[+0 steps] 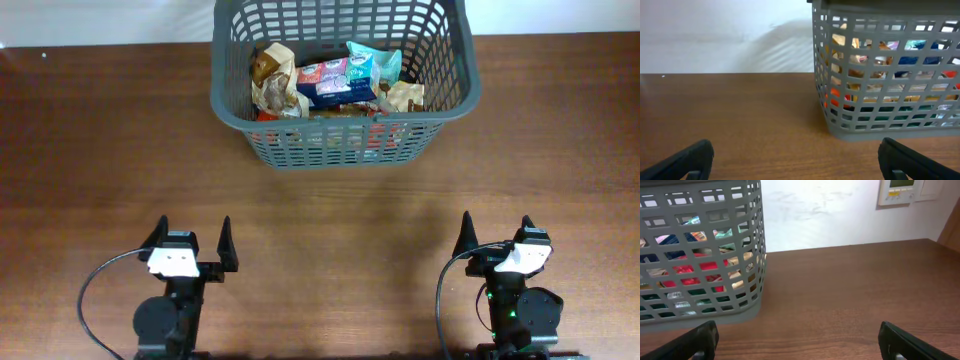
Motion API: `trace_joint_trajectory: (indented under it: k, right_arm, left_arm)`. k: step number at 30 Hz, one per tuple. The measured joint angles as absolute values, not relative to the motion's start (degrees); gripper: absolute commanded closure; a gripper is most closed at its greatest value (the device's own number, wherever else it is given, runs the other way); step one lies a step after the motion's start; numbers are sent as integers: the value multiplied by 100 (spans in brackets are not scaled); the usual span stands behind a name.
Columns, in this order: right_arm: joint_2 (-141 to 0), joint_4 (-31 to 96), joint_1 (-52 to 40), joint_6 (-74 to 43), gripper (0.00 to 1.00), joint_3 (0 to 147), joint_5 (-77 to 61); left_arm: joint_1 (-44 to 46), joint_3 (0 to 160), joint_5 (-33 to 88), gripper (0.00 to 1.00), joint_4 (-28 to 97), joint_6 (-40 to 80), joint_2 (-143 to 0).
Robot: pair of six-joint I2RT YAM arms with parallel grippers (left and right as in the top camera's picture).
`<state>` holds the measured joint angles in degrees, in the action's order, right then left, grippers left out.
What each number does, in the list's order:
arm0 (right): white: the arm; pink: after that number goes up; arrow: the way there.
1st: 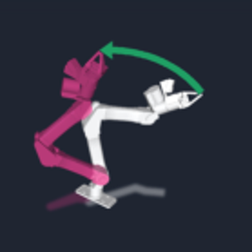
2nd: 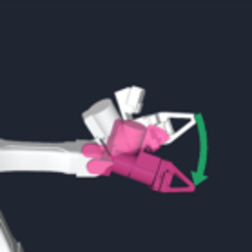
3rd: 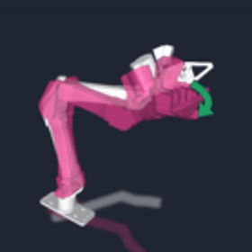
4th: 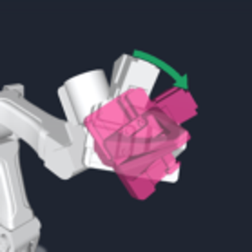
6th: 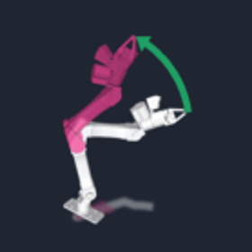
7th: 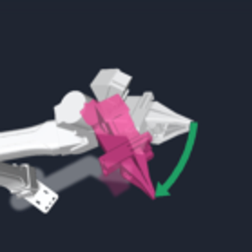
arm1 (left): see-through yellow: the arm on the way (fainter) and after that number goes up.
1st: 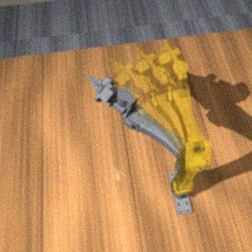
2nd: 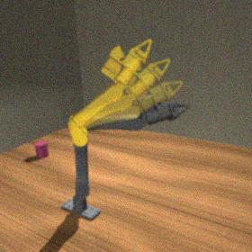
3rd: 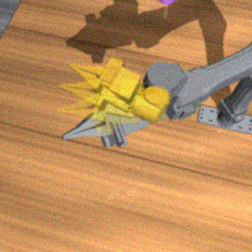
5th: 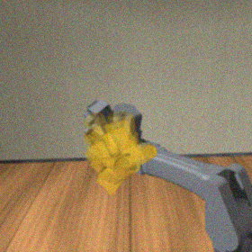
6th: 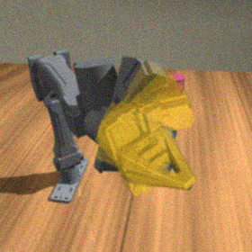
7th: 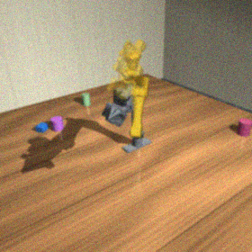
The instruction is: Pack container
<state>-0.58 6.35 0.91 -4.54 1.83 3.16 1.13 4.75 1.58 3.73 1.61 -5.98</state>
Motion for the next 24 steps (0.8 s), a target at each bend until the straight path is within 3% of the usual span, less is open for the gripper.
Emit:
trace_joint_trajectory:
  k: [24]
  right_arm:
    - [-58,635,91,-454,1,183,316]
  left_arm:
    - [113,106,156,1,449,161,-508]
